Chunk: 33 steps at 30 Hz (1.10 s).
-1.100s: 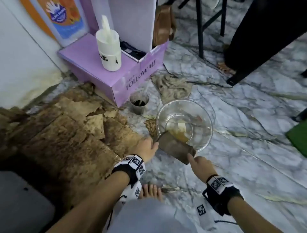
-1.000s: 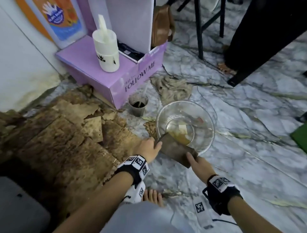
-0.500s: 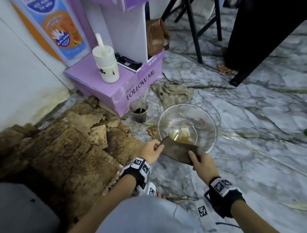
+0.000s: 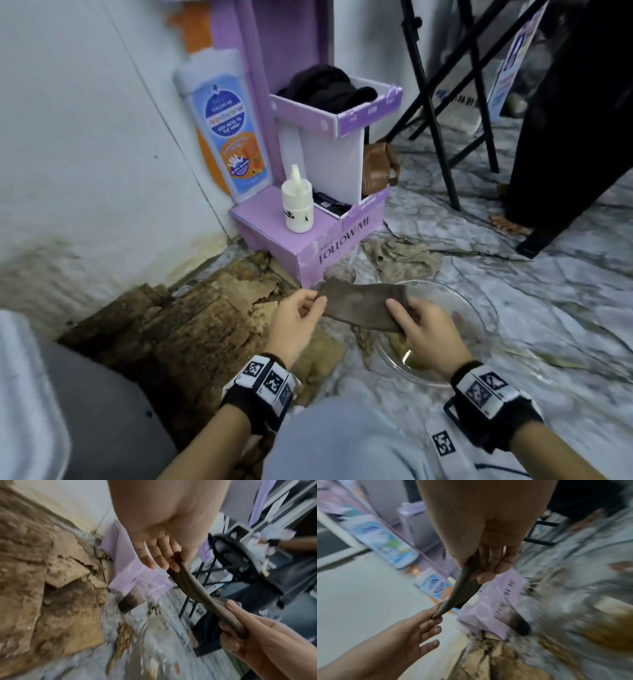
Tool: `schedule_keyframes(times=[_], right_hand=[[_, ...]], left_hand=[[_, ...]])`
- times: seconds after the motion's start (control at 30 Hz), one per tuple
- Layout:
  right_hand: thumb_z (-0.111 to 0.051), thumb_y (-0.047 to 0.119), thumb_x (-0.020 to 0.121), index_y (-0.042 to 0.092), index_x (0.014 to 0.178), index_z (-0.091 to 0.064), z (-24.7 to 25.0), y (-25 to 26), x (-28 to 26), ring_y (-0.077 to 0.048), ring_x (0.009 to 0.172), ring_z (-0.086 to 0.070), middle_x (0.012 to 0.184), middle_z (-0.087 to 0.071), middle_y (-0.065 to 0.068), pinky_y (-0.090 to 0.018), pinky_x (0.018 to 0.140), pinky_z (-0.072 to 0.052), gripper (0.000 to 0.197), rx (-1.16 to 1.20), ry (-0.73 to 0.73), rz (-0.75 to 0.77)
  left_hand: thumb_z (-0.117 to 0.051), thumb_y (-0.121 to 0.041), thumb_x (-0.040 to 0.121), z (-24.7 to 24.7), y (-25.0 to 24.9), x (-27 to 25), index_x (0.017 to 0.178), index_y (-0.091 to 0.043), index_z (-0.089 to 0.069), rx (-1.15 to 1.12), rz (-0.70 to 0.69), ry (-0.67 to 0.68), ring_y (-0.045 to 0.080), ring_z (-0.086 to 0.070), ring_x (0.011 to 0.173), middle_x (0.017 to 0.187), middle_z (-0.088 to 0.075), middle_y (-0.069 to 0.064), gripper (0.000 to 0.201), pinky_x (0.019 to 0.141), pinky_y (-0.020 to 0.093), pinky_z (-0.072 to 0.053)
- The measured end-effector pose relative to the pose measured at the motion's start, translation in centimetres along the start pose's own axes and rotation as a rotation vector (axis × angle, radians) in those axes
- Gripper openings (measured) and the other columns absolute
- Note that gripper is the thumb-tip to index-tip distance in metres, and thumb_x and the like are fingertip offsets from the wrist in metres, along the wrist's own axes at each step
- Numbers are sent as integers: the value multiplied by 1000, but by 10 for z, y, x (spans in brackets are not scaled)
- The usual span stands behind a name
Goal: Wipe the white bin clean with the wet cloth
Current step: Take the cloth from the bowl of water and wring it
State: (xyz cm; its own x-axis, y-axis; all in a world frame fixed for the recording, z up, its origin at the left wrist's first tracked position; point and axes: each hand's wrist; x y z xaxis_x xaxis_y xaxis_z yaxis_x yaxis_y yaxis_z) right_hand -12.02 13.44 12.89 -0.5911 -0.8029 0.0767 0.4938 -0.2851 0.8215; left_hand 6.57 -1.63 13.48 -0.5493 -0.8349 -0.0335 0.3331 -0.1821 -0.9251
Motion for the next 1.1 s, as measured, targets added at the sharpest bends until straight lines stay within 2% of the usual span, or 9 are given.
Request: schedule_keyframes(times=[0.13,0.2,0.3,0.4,0.5,0.63,0.7,0.9,1.1], right_hand=[[-54,56,96,11,85,-66,1,61,23,-16,66,-67,73,-70,-6,-46,64,-54,48,-4,128,151],[-55,50,97,14,79,-65,0,99,31,-15,62,-65,68,-68,-3,-43,62,-53,41,-20,186,255],[-56,40,99,16,80,-65,-3,160,35,-14,58,-65,64,-67,0,-41,61,-52,33,-22,269,397],[-53,44,99,10,79,-63,-10,213,34,-13,54,-62,60,-65,-3,-38,59,-49,41,-105,357,498],[-53,44,101,9,74,-59,-24,268,27,-14,52,-61,57,-64,-4,-41,61,-51,44,-136,468,598],[-51,38,103,11,75,-55,-49,333,10,-17,47,-64,55,-69,-3,-32,57,-52,39,-156,617,670],[-52,37,103,13,75,-55,-64,360,2,-12,42,-61,56,-69,-5,-31,57,-52,37,-165,648,727],[-54,31,102,20,69,-55,-120,404,-24,-1,35,-55,47,-65,1,-10,44,-34,35,-150,697,799],[-51,32,104,11,85,-63,-189,371,-66,-17,45,-65,55,-70,0,-20,46,-48,31,-82,778,658]], left_hand=[[-64,-22,101,54,-29,-21,92,-18,-69,-65,-35,-171,5,-64,69,81,-68,0,11,63,18,-48],[-64,-21,101,81,-43,-35,89,-20,-69,-109,-49,-267,8,-66,70,82,-69,2,12,62,18,-48],[-65,-23,100,123,-58,-56,93,-19,-71,-129,-68,-402,14,-67,84,88,-73,3,10,72,19,-50],[-67,-22,98,163,-66,-81,97,-13,-74,-152,-99,-499,18,-68,87,90,-74,7,11,79,27,-52],[-68,-31,97,211,-69,-114,102,-19,-75,-142,-86,-600,13,-71,89,92,-75,-1,15,86,32,-57],[-66,-32,99,256,-78,-155,93,-22,-74,-147,-115,-719,10,-68,82,83,-73,-4,14,76,29,-54],[-64,-31,100,274,-80,-173,92,-23,-73,-137,-120,-760,12,-66,80,82,-72,-3,15,74,30,-52],[-63,-33,100,315,-56,-224,96,-24,-72,-91,-48,-910,10,-64,78,85,-72,-5,13,70,24,-50],[-67,-32,98,338,-7,-262,95,-23,-73,145,101,-911,12,-69,76,80,-73,-6,11,71,32,-56]])
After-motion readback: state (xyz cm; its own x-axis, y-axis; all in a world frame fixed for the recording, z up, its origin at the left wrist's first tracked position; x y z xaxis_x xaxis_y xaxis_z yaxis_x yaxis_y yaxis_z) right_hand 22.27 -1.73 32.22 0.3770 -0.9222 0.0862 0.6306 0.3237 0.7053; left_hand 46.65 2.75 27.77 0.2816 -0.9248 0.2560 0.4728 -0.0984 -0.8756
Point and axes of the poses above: each hand's wrist, its own x-axis towards the middle knuckle, its own z-axis out of the back of the hand, y = z × x
